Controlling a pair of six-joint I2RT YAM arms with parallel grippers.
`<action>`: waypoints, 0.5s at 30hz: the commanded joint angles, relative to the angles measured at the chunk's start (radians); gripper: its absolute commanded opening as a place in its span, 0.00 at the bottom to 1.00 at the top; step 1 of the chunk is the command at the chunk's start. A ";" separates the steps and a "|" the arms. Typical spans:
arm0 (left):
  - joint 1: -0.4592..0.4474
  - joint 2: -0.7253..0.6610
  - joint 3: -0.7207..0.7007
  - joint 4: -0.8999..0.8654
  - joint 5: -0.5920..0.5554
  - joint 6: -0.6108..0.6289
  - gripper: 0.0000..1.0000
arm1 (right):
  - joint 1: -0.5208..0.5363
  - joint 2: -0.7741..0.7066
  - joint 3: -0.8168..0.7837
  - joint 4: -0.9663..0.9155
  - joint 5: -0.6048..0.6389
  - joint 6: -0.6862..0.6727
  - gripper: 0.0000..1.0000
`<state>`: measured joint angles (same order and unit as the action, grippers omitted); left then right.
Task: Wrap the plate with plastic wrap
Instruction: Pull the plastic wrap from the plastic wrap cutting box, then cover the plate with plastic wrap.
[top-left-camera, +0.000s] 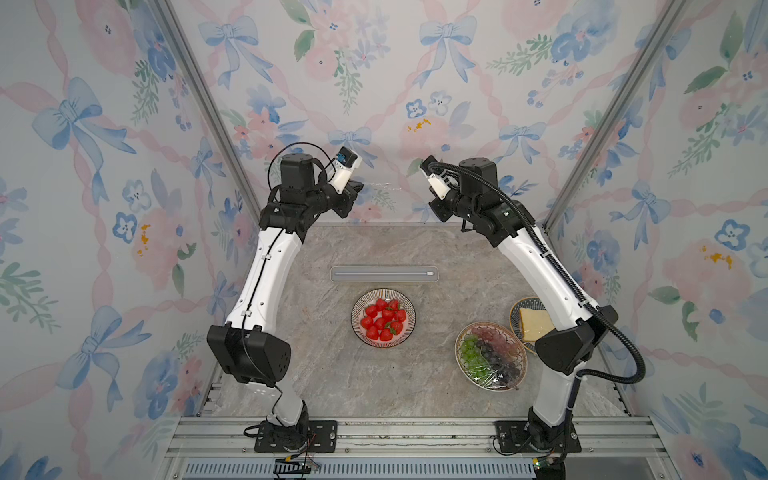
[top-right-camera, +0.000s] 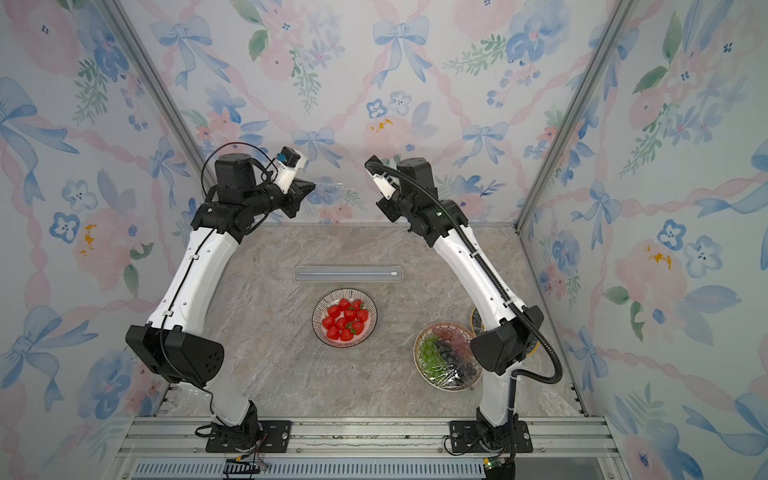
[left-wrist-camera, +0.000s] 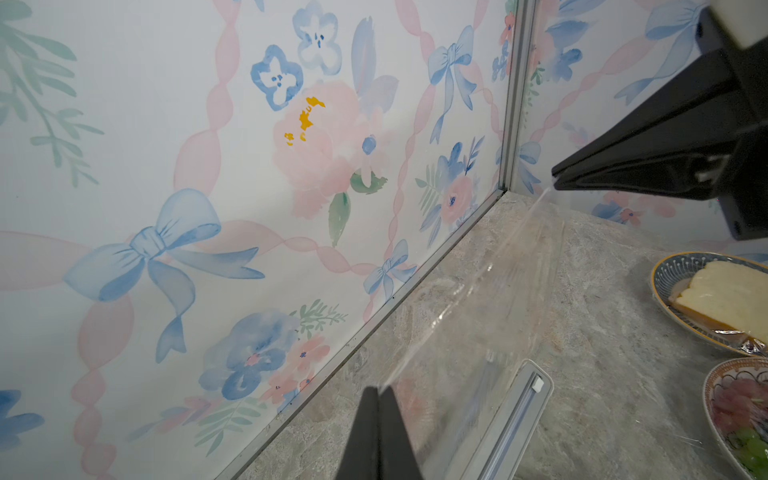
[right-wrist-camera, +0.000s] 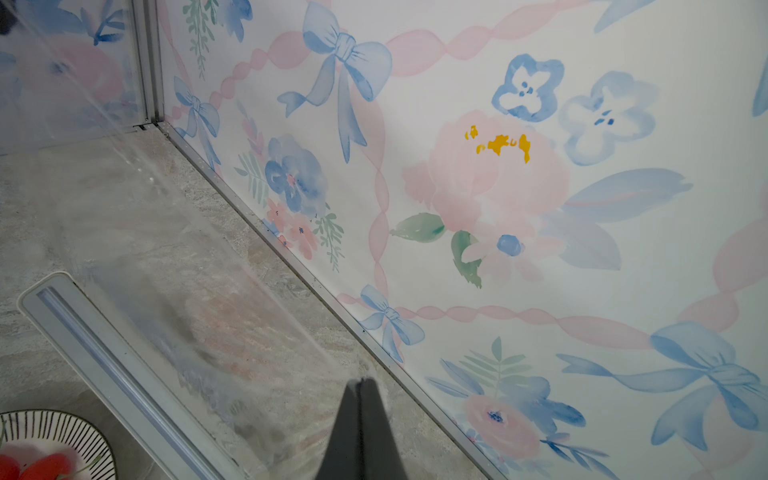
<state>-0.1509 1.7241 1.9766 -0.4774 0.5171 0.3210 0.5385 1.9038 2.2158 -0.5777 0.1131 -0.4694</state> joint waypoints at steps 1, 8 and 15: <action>0.005 0.031 -0.008 0.039 -0.024 0.012 0.00 | -0.014 0.007 -0.016 0.050 0.022 0.040 0.00; 0.004 -0.009 -0.056 0.040 -0.035 0.009 0.00 | 0.001 -0.031 -0.067 0.056 0.000 0.040 0.00; -0.029 -0.237 -0.324 0.045 -0.123 -0.005 0.00 | 0.056 -0.199 -0.280 0.048 -0.006 0.081 0.00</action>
<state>-0.1646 1.5978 1.7302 -0.4454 0.4583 0.3195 0.5640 1.8072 1.9888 -0.5335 0.0944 -0.4244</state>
